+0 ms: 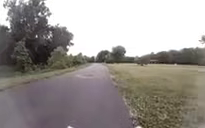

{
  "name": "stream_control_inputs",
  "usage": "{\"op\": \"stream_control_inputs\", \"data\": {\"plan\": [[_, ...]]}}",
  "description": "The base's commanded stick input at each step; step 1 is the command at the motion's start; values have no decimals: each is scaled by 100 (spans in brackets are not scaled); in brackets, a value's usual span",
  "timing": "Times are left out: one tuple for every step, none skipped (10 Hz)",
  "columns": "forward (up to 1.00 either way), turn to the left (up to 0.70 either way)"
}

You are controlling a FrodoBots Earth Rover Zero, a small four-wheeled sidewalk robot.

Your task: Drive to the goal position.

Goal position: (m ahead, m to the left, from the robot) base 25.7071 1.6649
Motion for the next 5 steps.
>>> {"op": "stream_control_inputs", "data": {"plan": [[70,0],[70,0],[70,0],[70,0],[70,0]]}}
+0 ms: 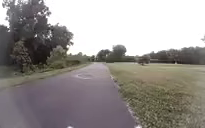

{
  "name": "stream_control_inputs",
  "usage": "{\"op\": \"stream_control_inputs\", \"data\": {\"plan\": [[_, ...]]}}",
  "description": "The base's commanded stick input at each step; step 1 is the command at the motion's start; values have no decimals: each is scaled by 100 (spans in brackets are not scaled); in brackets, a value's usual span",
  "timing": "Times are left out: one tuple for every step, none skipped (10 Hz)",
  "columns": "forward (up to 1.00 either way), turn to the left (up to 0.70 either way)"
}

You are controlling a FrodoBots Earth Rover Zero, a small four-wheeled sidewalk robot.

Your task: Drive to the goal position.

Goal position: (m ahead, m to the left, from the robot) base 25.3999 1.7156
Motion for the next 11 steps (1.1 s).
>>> {"op": "stream_control_inputs", "data": {"plan": [[70,0],[70,0],[70,0],[70,0],[70,0],[70,0],[70,0],[70,0],[70,0],[70,0],[70,0]]}}
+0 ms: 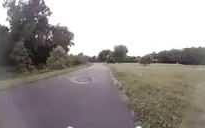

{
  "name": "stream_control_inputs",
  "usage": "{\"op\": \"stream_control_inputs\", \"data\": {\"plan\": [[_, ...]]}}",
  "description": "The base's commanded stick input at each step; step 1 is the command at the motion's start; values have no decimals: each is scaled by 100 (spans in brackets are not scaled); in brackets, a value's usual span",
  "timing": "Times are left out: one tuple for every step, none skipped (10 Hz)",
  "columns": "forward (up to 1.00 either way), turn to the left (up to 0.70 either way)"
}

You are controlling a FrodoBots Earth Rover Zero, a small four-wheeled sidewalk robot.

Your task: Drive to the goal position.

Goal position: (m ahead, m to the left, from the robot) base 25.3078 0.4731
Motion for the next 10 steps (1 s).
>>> {"op": "stream_control_inputs", "data": {"plan": [[70,0],[70,0],[70,0],[70,0],[70,0],[70,0],[70,0],[70,0],[70,0],[70,0]]}}
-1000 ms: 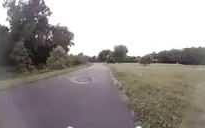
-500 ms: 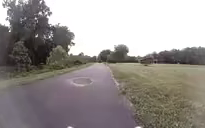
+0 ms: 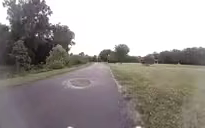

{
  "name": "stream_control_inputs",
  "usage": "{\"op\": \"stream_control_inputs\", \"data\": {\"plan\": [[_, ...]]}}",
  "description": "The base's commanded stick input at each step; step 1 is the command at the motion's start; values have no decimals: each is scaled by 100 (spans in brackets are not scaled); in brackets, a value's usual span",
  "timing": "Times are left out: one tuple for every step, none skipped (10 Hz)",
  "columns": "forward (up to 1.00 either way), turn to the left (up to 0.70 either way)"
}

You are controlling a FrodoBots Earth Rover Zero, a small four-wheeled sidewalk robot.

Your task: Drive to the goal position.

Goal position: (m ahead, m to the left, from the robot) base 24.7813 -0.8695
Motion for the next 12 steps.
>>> {"op": "stream_control_inputs", "data": {"plan": [[70,0],[70,0],[70,0],[70,0],[70,0],[70,0],[70,-2],[70,-8],[70,-8],[70,-8],[70,-8],[70,-8]]}}
